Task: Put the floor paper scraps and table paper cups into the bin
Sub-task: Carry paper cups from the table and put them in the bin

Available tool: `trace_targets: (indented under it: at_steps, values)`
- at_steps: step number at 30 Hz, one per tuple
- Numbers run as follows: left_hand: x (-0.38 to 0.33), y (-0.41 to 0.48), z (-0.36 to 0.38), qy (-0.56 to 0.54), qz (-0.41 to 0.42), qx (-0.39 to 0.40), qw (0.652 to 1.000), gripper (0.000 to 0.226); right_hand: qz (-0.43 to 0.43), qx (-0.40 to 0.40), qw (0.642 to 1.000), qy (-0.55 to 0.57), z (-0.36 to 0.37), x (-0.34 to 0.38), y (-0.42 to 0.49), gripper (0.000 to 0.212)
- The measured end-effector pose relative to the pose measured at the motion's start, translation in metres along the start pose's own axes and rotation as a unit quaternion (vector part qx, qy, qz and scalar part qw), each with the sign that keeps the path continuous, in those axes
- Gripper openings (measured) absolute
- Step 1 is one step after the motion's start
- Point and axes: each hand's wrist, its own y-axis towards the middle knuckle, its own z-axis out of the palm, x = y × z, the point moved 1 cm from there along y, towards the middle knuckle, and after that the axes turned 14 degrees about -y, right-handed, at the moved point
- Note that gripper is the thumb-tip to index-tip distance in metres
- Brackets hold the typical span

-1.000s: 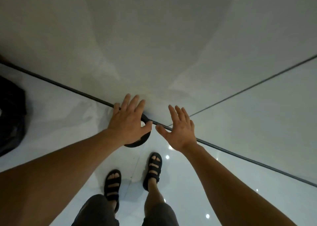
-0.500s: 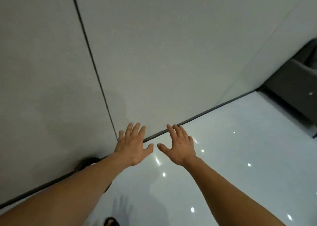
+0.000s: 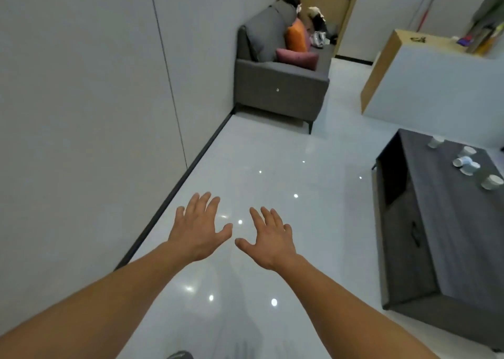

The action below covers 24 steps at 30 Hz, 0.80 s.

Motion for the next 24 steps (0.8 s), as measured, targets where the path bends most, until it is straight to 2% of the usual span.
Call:
trace_targets:
  at_steps: [13,20,24]
  values:
    - [-0.155,0.257,0.061,-0.005,0.162,0.093,0.982,0.078,0.231,-0.004,0.972,0.04,-0.05,-0.222,0.111,0.088]
    - [-0.253,0.366,0.085,0.016,0.253,0.141,0.957,0.079,0.321,-0.021,0.945,0.06,-0.069,-0.314,0.156,0.088]
    - [-0.327,0.418,0.12,0.027,0.296,0.173,0.939,0.079,0.371,-0.016,0.925,0.083,-0.073,-0.393,0.179,0.09]
